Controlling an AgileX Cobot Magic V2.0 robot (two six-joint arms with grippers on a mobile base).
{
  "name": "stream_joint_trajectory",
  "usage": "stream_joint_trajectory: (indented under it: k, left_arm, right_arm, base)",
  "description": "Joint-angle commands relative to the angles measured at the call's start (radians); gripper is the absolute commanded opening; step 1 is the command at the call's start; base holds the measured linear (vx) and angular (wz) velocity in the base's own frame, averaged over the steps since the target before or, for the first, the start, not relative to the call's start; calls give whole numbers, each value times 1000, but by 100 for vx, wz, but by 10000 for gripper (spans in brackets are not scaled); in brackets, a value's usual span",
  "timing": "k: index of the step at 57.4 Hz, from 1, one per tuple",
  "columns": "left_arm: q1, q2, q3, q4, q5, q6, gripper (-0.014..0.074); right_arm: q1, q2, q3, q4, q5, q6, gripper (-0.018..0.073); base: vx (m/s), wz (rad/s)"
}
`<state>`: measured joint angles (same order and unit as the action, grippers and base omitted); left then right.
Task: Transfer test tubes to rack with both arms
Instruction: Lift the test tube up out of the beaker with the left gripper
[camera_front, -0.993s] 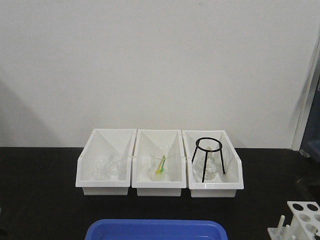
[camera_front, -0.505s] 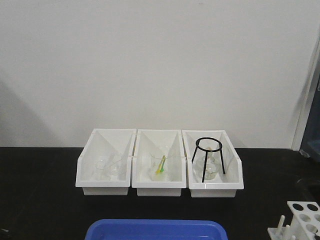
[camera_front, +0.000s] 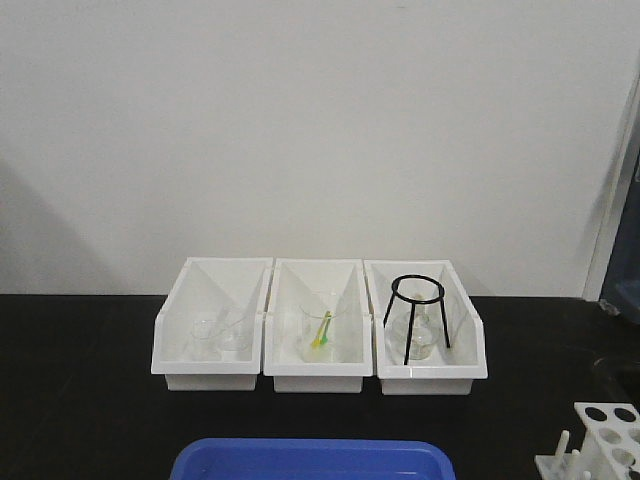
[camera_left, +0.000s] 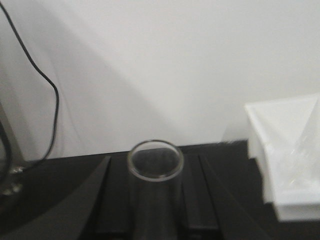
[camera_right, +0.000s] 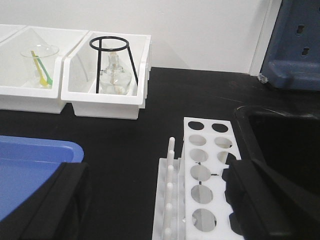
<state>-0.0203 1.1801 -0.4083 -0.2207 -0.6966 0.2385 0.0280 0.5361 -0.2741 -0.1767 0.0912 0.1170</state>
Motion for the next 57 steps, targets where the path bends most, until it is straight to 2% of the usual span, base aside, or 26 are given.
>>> stream_joint_trajectory:
  k: [1,5,12,17,20,24,31,40,46,57]
  left_arm:
    - [0,-39,-23,55,-71,-166,-20]
    - [0,-37,-23,149,-79,-276,-20]
    - [-1,-32,-23,391,-99,-499,-20]
    - [-1,-32,-23,562,-154,-682,-20]
    - [-1,-32,-23,628,-189,-792,-19]
    - [-2,-32,-23,702,-232,-893,-17]
    - [-18,-32,-27,743,-286,-982,-18]
    - [-97,-22,-107,788,-274,-985,-18]
    - [-157,19,-189,788,-226,-995,-18]
    - [-250,142,-318,788,-173,-1151,-18]
  right_arm:
    - [3,8,-33,-5,-91,-9,593]
    - [3,8,-33,9,-110,-4,593]
    - [3,8,-35,23,-156,-3,585]
    - [14,24,-62,2,-128,-3,565]
    - [40,49,-89,-9,-91,-3,554]
    - [89,89,-133,-9,-39,-9,545]
    - [230,200,-197,-9,-7,-58,544]
    - [427,368,-276,-9,-36,-89,544]
    - [526,467,-357,-7,-32,-105,551]
    - [651,632,-531,-2,18,-107,591]
  base:
    - [0,0]
    - [0,0]
    - [0,0]
    - [0,0]
    - [0,0]
    - [0,0]
    - [0,0]
    - [0,0]
    - [0,0]
    - [0,0]
